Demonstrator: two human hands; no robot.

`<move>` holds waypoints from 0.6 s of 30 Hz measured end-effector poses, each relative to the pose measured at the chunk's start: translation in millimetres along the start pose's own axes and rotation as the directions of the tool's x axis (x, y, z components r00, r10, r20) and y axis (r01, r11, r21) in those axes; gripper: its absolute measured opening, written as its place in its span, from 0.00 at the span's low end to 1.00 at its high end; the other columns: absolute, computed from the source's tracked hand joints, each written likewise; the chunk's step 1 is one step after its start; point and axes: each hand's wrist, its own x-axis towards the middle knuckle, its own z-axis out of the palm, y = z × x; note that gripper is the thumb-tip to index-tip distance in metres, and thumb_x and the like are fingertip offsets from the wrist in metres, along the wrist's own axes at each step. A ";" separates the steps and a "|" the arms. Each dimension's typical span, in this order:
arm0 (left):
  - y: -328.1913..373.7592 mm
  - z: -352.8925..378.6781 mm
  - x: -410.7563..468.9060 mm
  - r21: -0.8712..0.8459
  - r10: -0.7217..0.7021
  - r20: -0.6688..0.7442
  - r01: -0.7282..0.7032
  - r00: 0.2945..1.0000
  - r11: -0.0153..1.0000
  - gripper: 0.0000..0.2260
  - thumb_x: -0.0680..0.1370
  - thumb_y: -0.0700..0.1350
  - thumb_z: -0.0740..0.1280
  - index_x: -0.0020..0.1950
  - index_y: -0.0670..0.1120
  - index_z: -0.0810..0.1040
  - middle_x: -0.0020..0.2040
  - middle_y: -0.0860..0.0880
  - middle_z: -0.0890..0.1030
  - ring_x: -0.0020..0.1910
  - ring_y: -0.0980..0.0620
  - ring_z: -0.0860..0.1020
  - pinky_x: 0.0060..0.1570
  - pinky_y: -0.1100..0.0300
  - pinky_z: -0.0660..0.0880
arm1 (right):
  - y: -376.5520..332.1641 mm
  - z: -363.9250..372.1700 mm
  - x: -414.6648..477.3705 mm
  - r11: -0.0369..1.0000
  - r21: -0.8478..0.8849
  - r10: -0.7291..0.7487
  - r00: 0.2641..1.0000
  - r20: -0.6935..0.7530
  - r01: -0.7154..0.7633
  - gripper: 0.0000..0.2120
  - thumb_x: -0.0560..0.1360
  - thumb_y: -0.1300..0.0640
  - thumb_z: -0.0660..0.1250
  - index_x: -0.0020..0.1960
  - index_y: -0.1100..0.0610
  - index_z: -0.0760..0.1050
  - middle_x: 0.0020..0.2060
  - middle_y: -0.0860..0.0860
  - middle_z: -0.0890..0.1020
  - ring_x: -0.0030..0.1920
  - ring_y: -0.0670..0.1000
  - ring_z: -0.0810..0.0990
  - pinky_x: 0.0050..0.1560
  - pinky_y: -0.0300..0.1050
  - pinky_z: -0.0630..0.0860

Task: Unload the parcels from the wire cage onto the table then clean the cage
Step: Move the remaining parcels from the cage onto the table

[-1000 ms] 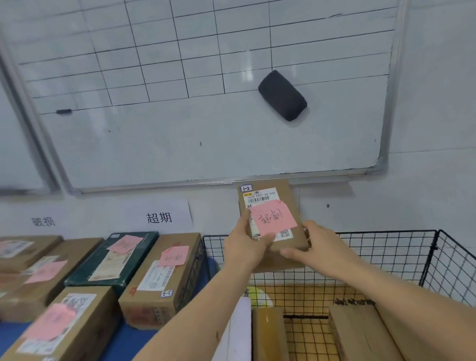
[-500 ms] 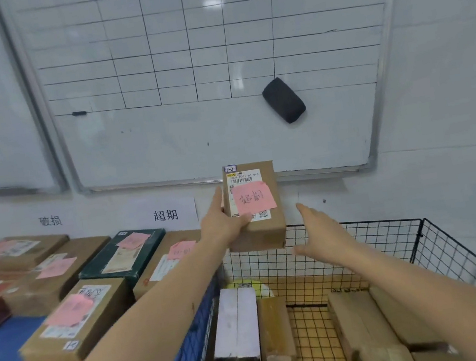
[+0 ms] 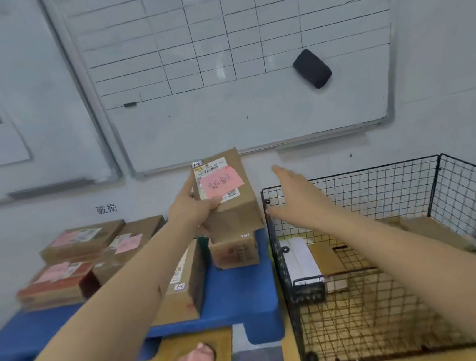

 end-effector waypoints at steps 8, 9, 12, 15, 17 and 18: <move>-63.8 -8.1 -31.2 0.172 0.001 0.109 -0.020 0.994 0.985 0.24 0.75 0.49 0.69 0.70 0.55 0.68 0.63 0.50 0.76 0.60 0.45 0.76 0.56 0.50 0.76 | -36.8 92.1 -29.6 0.967 0.189 0.125 0.966 0.226 -0.170 0.41 0.70 0.49 0.73 0.75 0.55 0.53 0.64 0.51 0.73 0.61 0.54 0.76 0.53 0.46 0.75; -71.5 -6.0 -33.5 0.286 0.009 0.128 -0.046 0.992 0.957 0.26 0.77 0.51 0.67 0.73 0.54 0.65 0.66 0.49 0.75 0.62 0.45 0.74 0.58 0.53 0.75 | -35.8 100.8 -33.1 0.961 0.197 0.147 0.960 0.239 -0.196 0.41 0.70 0.48 0.72 0.75 0.56 0.54 0.64 0.51 0.74 0.61 0.54 0.76 0.55 0.47 0.76; -92.8 3.1 -35.8 0.485 0.037 0.217 -0.140 0.975 0.863 0.30 0.79 0.55 0.61 0.78 0.49 0.55 0.74 0.45 0.65 0.71 0.45 0.66 0.67 0.54 0.66 | -32.0 122.5 -39.6 0.944 0.218 0.189 0.948 0.257 -0.247 0.43 0.68 0.47 0.73 0.75 0.58 0.55 0.63 0.53 0.74 0.61 0.54 0.76 0.58 0.51 0.77; -110.6 14.7 -35.0 0.514 -0.005 0.312 -0.164 0.950 0.842 0.31 0.80 0.56 0.57 0.78 0.47 0.50 0.77 0.42 0.56 0.74 0.44 0.59 0.69 0.52 0.61 | -25.5 138.0 -40.7 0.937 0.221 0.211 0.943 0.258 -0.270 0.42 0.70 0.47 0.72 0.76 0.59 0.55 0.64 0.54 0.73 0.61 0.54 0.76 0.58 0.49 0.76; -120.2 21.8 -34.7 0.483 -0.023 0.339 -0.153 0.940 0.862 0.30 0.81 0.55 0.57 0.78 0.46 0.50 0.75 0.42 0.58 0.73 0.43 0.61 0.67 0.51 0.63 | -19.4 147.3 -40.1 0.943 0.205 0.203 0.942 0.266 -0.261 0.41 0.70 0.44 0.70 0.76 0.56 0.56 0.64 0.53 0.73 0.59 0.53 0.76 0.56 0.48 0.77; -124.3 24.3 -35.3 0.463 -0.028 0.348 -0.146 0.937 0.874 0.29 0.81 0.54 0.57 0.77 0.47 0.50 0.75 0.43 0.59 0.73 0.44 0.60 0.66 0.52 0.63 | -16.9 151.0 -40.4 0.944 0.207 0.198 0.940 0.277 -0.259 0.40 0.70 0.44 0.70 0.76 0.55 0.57 0.63 0.53 0.73 0.59 0.53 0.76 0.56 0.48 0.77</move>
